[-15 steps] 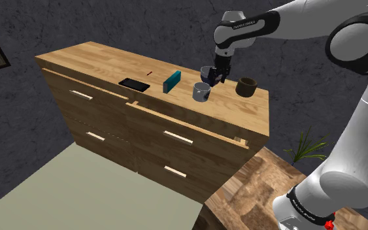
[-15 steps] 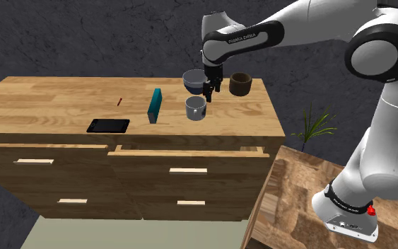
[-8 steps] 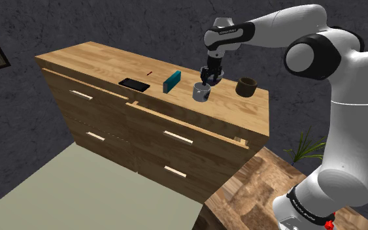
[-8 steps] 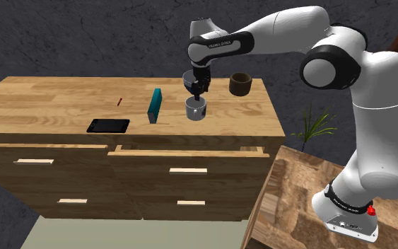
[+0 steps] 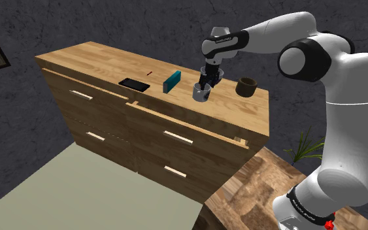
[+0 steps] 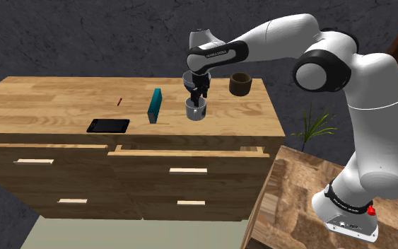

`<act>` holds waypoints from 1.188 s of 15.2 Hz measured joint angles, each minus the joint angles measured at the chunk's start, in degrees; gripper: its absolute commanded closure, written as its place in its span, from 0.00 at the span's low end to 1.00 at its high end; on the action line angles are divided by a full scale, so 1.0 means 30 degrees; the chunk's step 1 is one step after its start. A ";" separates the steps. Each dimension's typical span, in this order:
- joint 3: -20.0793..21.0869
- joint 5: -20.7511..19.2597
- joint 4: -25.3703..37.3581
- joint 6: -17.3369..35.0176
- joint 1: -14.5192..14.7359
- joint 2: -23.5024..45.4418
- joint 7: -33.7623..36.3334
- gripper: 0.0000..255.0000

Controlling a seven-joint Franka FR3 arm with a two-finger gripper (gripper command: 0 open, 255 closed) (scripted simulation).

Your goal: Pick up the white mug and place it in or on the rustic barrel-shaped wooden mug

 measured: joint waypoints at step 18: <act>0.0000 0.0000 -0.0037 0.0039 0.0006 -0.0014 0.0004 1.00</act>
